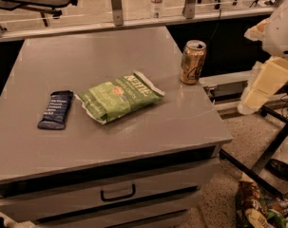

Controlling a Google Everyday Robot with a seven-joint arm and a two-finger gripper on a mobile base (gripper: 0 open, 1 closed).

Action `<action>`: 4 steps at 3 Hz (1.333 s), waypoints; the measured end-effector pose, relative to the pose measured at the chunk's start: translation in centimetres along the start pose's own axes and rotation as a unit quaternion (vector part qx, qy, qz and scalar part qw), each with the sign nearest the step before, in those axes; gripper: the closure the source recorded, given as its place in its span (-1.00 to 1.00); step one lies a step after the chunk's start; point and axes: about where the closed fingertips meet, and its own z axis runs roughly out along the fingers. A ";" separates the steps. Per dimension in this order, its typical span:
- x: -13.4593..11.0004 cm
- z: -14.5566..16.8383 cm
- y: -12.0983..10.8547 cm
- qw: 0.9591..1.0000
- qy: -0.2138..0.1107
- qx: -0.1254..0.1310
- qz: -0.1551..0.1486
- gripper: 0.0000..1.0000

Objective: Pick orange can

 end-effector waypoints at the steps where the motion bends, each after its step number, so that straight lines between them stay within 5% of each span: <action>1: -1.0 1.6 -3.1 0.999 -0.041 0.011 0.002 -1.00; 3: -3.7 6.9 -10.9 0.986 -0.163 -0.006 0.046 -1.00; 4: -4.2 9.4 -12.7 0.978 -0.198 -0.022 0.066 -1.00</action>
Offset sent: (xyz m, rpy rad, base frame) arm 0.1349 0.0088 -0.0057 0.3147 -0.1013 0.0287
